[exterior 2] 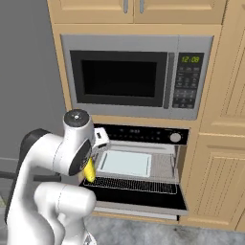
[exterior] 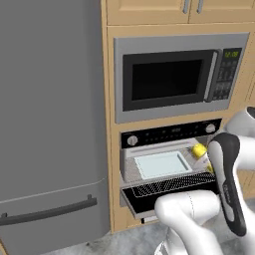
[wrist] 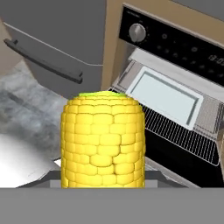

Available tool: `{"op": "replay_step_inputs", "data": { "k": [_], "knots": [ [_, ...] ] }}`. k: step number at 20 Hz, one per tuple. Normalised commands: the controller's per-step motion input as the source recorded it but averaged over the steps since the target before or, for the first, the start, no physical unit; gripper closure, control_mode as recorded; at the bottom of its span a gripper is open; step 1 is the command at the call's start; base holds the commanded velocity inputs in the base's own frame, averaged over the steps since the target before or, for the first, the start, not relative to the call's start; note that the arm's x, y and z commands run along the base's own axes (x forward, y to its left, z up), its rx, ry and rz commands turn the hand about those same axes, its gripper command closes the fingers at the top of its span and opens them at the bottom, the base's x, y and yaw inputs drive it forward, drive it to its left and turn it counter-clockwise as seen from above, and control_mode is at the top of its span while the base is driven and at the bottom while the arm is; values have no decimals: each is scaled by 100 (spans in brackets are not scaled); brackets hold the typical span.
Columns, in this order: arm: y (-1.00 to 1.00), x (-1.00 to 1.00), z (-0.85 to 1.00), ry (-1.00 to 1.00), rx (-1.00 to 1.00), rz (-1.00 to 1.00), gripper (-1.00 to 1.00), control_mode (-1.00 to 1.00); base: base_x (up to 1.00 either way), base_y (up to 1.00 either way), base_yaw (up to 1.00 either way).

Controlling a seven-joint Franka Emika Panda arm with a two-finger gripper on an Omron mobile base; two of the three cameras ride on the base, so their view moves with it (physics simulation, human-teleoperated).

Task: Place the corn on the bottom rack of the oven.

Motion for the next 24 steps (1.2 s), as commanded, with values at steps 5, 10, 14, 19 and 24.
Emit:
{"op": "replay_step_inputs", "data": {
  "k": [5,10,14,19,24],
  "knots": [
    [-54,24,-80,-19,14,2,100,-100,0,0,0],
    [-19,50,-63,-27,-2,13,100,-100,0,0,0],
    [0,59,-79,-23,-19,23,100,-100,0,0,0],
    [0,75,-37,-2,-5,3,100,-100,0,0,0],
    [-6,50,-52,-1,0,5,100,-100,0,0,0]
  ]
}}
